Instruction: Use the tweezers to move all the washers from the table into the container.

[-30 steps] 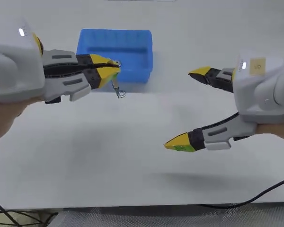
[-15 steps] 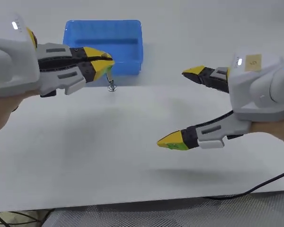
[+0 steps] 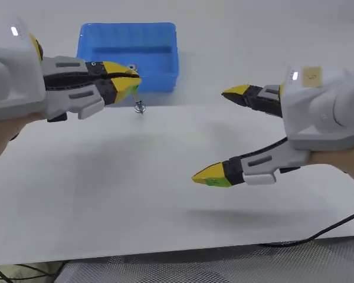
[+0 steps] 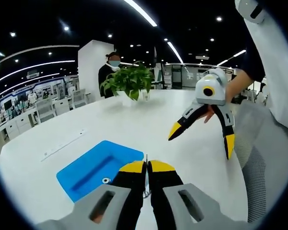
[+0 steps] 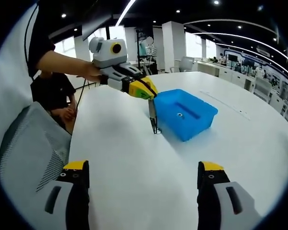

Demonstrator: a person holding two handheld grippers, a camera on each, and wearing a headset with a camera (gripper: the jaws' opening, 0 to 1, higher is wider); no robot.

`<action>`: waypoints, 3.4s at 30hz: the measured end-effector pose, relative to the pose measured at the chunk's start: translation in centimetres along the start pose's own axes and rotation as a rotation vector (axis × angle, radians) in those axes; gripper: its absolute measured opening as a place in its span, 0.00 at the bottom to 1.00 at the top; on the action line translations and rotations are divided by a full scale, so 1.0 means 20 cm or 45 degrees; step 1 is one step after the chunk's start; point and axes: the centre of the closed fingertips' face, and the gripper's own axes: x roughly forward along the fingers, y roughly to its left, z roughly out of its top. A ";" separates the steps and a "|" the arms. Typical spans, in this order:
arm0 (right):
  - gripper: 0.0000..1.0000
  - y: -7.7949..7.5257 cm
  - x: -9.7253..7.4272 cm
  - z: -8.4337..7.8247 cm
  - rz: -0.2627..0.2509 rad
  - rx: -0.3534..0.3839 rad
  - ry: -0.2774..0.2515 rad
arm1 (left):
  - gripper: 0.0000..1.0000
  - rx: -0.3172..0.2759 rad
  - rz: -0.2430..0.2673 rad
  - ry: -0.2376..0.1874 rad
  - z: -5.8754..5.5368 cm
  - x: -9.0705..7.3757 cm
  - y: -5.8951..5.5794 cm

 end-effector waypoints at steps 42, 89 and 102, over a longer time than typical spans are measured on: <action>0.13 -0.09 0.58 0.23 0.398 -0.216 0.002 | 0.06 -0.009 -0.127 0.061 -0.05 0.05 -0.03; 0.10 -0.03 0.47 0.37 0.326 -0.381 -0.087 | 0.43 -0.027 0.071 0.058 0.00 -0.18 -0.07; 0.10 0.02 0.37 0.51 0.332 -0.404 -0.127 | 0.77 -0.156 0.213 -0.025 -0.01 -0.34 -0.08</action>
